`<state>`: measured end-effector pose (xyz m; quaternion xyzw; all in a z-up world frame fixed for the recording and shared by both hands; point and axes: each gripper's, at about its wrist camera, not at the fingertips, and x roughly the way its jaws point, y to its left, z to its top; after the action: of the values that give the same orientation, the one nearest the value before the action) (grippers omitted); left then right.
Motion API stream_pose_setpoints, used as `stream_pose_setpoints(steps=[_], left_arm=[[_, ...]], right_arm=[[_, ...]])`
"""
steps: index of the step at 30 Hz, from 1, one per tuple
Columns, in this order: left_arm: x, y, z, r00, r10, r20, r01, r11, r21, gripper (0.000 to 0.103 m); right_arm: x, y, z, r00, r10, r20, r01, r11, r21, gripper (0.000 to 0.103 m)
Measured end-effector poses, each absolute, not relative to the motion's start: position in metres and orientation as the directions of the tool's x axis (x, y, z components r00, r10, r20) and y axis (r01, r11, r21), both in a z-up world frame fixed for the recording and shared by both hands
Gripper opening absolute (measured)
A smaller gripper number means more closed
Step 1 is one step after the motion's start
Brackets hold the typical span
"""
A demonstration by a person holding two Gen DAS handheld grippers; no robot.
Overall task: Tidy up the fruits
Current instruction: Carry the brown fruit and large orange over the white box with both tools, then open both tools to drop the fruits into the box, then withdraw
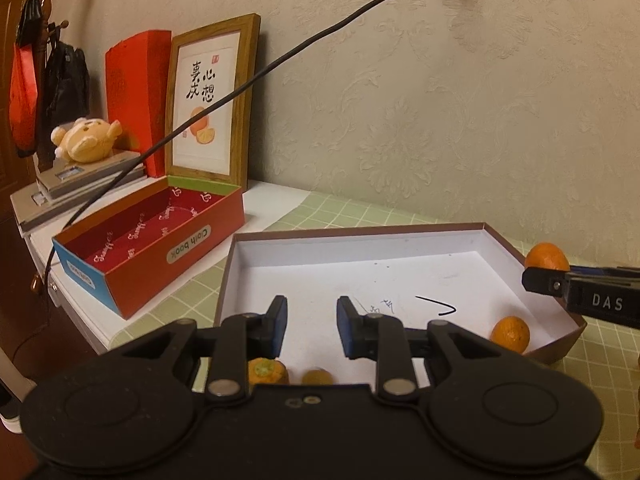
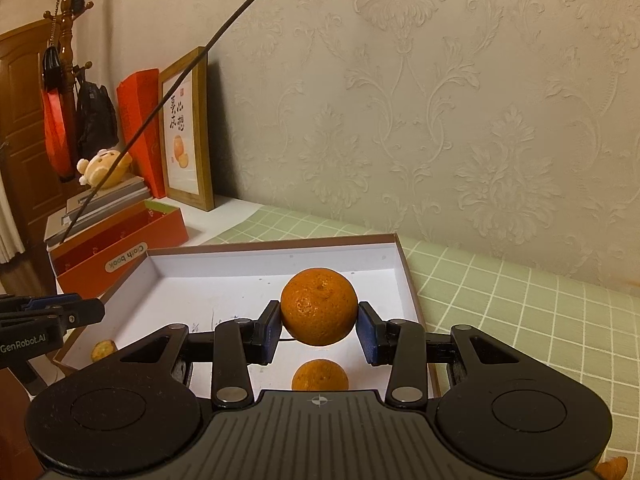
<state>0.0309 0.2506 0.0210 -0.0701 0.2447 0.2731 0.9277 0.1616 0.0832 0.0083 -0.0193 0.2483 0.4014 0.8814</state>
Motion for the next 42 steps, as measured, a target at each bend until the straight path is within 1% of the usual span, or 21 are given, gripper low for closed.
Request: stream_pose_setpoints(steps=[1, 2, 3, 4, 5, 6, 7, 9, 11, 18, 22, 28, 37, 42], left_arm=[[0.031, 0.251, 0.021, 0.730, 0.473, -0.493, -0.543, 0.840, 0.003, 0.021], [0.031, 0.252, 0.020, 0.729, 0.475, -0.492, -0.545, 0.838, 0.002, 0.027], [0.032, 0.252, 0.020, 0.729, 0.478, -0.490, -0.547, 0.837, 0.004, 0.052], [0.031, 0.251, 0.020, 0.721, 0.496, -0.483, -0.560, 0.829, 0.015, 0.085], [0.030, 0.249, 0.021, 0.714, 0.526, -0.462, -0.579, 0.814, 0.031, 0.091], [0.028, 0.248, 0.023, 0.725, 0.526, -0.445, -0.573, 0.819, 0.035, 0.088], [0.027, 0.248, 0.025, 0.729, 0.525, -0.439, -0.569, 0.821, 0.038, 0.088], [0.027, 0.248, 0.026, 0.724, 0.532, -0.439, -0.575, 0.817, 0.040, 0.088], [0.025, 0.248, 0.028, 0.726, 0.536, -0.432, -0.579, 0.814, 0.037, 0.088], [0.024, 0.247, 0.032, 0.724, 0.550, -0.417, -0.589, 0.807, 0.042, 0.088], [0.024, 0.246, 0.032, 0.720, 0.555, -0.416, -0.591, 0.805, 0.050, 0.093], [0.025, 0.242, 0.032, 0.727, 0.544, -0.419, -0.576, 0.815, 0.059, 0.097], [0.028, 0.236, 0.031, 0.735, 0.526, -0.428, -0.561, 0.826, 0.054, 0.097], [0.033, 0.224, 0.033, 0.751, 0.494, -0.438, -0.532, 0.846, 0.042, 0.097]], right_arm=[[0.162, 0.084, 0.008, 0.554, 0.698, -0.454, -0.718, 0.677, 0.165, 0.040], [0.163, 0.085, 0.008, 0.554, 0.698, -0.455, -0.718, 0.677, 0.164, 0.040], [0.163, 0.085, 0.008, 0.562, 0.696, -0.447, -0.717, 0.680, 0.157, 0.041], [0.162, 0.086, 0.008, 0.578, 0.694, -0.429, -0.716, 0.684, 0.140, 0.061], [0.161, 0.087, 0.009, 0.606, 0.673, -0.424, -0.702, 0.703, 0.114, 0.102], [0.157, 0.084, 0.010, 0.618, 0.684, -0.386, -0.705, 0.700, 0.111, 0.103], [0.155, 0.080, 0.012, 0.597, 0.723, -0.348, -0.736, 0.666, 0.122, 0.103], [0.152, 0.079, 0.016, 0.618, 0.707, -0.343, -0.723, 0.683, 0.105, 0.103], [0.151, 0.072, 0.018, 0.624, 0.713, -0.320, -0.718, 0.685, 0.126, 0.103], [0.156, 0.062, 0.016, 0.643, 0.690, -0.333, -0.698, 0.707, 0.117, 0.103], [0.154, 0.063, 0.012, 0.654, 0.678, -0.336, -0.691, 0.716, 0.099, 0.103], [0.158, 0.054, 0.010, 0.643, 0.680, -0.353, -0.683, 0.717, 0.138, 0.103], [0.162, 0.034, 0.012, 0.644, 0.671, -0.368, -0.656, 0.732, 0.185, 0.103], [0.160, 0.009, 0.018, 0.659, 0.655, -0.369, -0.642, 0.746, 0.178, 0.103]])
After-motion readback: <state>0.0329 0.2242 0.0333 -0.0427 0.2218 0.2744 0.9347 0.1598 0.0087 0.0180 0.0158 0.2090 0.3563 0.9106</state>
